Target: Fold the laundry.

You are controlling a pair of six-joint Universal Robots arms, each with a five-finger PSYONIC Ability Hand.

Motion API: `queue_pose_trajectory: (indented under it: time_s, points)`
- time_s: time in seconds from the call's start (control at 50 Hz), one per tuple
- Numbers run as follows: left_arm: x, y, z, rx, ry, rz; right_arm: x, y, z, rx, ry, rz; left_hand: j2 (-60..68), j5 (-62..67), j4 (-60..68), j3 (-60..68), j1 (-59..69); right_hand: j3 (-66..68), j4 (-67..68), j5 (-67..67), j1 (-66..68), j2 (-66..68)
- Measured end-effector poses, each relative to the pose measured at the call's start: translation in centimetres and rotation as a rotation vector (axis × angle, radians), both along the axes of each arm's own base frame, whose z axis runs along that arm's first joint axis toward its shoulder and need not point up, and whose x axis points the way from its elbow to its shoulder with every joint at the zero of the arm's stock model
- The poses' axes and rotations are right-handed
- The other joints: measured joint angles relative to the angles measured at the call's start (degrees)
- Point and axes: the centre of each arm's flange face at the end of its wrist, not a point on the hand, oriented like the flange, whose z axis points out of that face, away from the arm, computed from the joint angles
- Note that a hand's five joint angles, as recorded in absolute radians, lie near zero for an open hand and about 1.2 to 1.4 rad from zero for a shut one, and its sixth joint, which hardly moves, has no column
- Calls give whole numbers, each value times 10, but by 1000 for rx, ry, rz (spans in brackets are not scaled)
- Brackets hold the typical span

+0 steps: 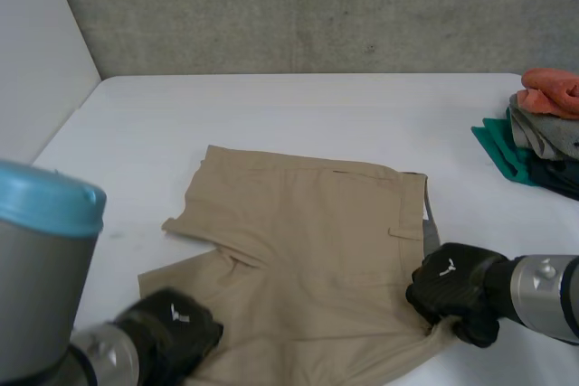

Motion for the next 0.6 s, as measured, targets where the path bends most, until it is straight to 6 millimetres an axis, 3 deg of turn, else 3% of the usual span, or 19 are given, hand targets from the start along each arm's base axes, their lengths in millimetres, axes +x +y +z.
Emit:
queue_pose_trajectory:
  time_s: [0.12, 0.3, 0.38, 0.54, 0.6]
  points:
    - [-17, -41, 19, -158, 62, 29, 13, -31, -5, -104, -107, -124, 0, 0, 0, 0, 0, 0, 0, 0, 0, 0]
    - [-63, -147, 35, -516, 187, 71, 32, -99, -7, -378, -318, -342, 0, 0, 2, 0, 0, 0, 0, 0, 0, 0]
    - [-85, -194, 36, -690, 219, 77, 39, -127, -12, -510, -368, -400, 0, 0, 2, 0, 0, 0, 0, 0, 0, 0]
    - [-116, -253, 18, -879, 211, 104, 57, -171, -33, -748, -441, -426, 0, 0, 2, 0, 0, -12, -11, -6, -9, -11]
    - [-120, -262, 8, -890, 212, 113, 63, -181, -42, -813, -450, -422, -28, -18, -19, -27, -22, -286, -285, -290, -266, -292]
